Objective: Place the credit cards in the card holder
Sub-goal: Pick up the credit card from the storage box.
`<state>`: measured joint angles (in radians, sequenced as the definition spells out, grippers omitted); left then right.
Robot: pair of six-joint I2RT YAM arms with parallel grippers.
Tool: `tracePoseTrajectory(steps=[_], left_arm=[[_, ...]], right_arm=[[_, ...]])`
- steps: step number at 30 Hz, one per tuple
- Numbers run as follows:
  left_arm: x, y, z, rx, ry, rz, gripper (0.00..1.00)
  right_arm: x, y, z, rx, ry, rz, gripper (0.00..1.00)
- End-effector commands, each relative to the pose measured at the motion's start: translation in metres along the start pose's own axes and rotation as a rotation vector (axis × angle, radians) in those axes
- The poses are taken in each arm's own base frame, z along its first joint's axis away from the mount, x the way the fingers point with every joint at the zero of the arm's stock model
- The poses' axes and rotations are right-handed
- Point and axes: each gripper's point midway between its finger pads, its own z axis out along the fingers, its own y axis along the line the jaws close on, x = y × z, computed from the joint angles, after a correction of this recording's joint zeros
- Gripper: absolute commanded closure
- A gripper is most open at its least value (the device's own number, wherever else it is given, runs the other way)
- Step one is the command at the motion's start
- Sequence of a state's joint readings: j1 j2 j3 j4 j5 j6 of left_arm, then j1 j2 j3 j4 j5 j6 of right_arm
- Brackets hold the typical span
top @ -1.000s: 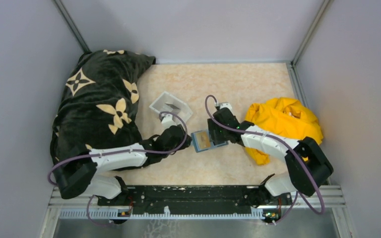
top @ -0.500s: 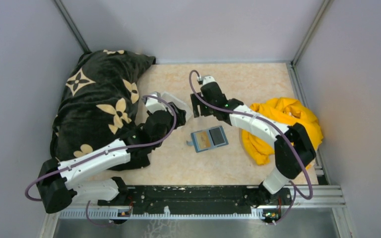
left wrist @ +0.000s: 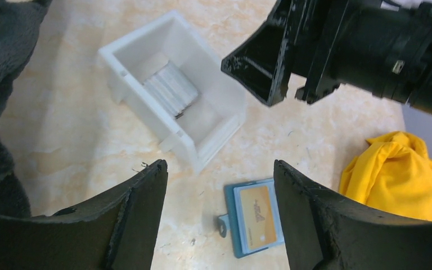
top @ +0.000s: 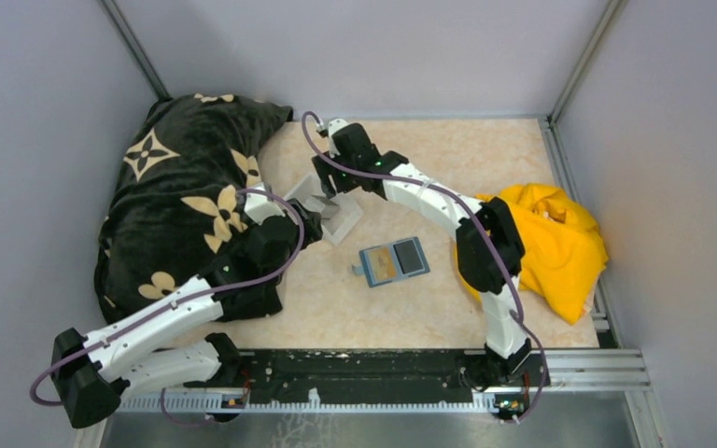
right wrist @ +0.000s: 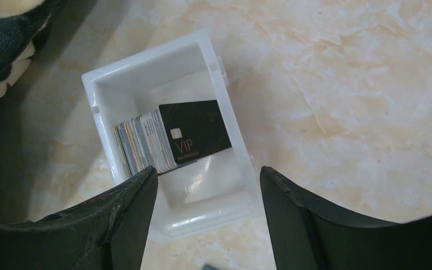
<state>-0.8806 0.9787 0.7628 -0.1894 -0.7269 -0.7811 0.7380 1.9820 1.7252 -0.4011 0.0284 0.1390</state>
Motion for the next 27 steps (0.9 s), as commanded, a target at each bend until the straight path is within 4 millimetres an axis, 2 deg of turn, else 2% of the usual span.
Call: tracePoseTrajectory(steps=[1, 10, 18, 27], left_arm=[[0.015, 0.022, -0.004, -0.043, 0.028, -0.007, 0.25], [0.028, 0.035, -0.004, -0.053, 0.049, -0.023, 0.25], [0.03, 0.039, -0.003, -0.055, 0.046, -0.034, 0.25], [0.029, 0.042, -0.002, -0.056, 0.046, -0.031, 0.25]], right_arm=[[-0.014, 0.029, 0.011, -0.09, 0.003, -0.053, 0.33], [-0.01, 0.053, 0.037, -0.142, 0.042, -0.074, 0.34], [0.005, 0.054, 0.055, -0.15, 0.084, -0.066, 0.35], [0.004, 0.049, 0.066, -0.177, 0.077, -0.005, 0.37]])
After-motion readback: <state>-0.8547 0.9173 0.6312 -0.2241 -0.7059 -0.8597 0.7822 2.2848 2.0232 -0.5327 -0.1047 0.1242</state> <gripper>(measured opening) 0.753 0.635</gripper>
